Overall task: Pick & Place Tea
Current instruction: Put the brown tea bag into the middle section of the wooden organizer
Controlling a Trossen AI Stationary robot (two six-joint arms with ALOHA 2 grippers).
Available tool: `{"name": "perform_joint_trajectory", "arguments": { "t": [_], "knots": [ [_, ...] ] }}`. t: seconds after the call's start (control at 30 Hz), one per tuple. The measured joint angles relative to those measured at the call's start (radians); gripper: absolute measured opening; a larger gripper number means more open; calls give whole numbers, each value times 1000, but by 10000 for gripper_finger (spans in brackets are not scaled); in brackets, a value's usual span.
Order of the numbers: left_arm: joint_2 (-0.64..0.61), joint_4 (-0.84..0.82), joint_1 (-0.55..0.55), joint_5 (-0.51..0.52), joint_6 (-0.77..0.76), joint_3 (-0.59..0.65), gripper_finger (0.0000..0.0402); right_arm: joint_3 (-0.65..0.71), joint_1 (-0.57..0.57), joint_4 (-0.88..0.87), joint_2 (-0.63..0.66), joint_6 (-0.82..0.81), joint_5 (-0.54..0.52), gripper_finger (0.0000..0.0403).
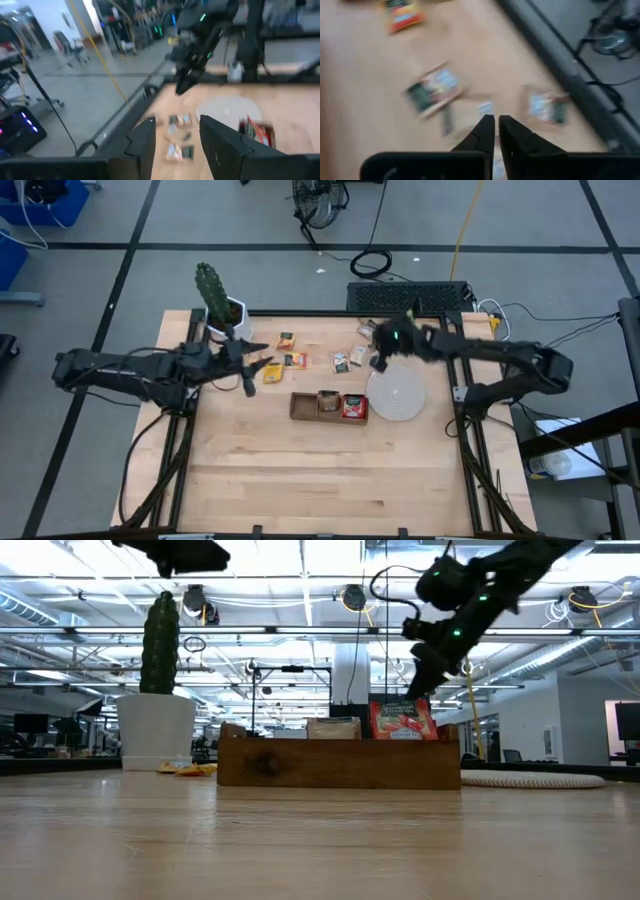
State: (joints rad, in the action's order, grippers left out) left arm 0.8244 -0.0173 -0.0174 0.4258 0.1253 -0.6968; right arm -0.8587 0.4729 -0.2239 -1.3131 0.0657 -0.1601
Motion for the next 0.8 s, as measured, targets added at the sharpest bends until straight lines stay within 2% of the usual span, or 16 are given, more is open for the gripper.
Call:
{"name": "perform_joint_trajectory", "arguments": {
  "t": [0.1,0.2,0.4,0.5,0.6,0.73,0.8],
  "knots": [
    [-48,1,2,2,1,0,157,-112,101,-110,-71,67,80,41],
    [-69,36,3,1,1,0,157,-212,148,-234,-166,100,168,90],
    [-73,100,3,0,1,-1,157,-483,171,-498,-419,84,131,211],
    [-73,97,3,-2,1,-1,157,-635,192,-579,-541,7,143,248],
    [-73,97,3,-2,1,-1,157,-752,224,-617,-655,-77,231,261],
    [-73,97,4,-2,1,-1,157,-808,269,-606,-744,-107,486,254],
    [-73,97,4,-2,1,-1,157,-809,283,-596,-770,-105,501,246]
  ]
}}
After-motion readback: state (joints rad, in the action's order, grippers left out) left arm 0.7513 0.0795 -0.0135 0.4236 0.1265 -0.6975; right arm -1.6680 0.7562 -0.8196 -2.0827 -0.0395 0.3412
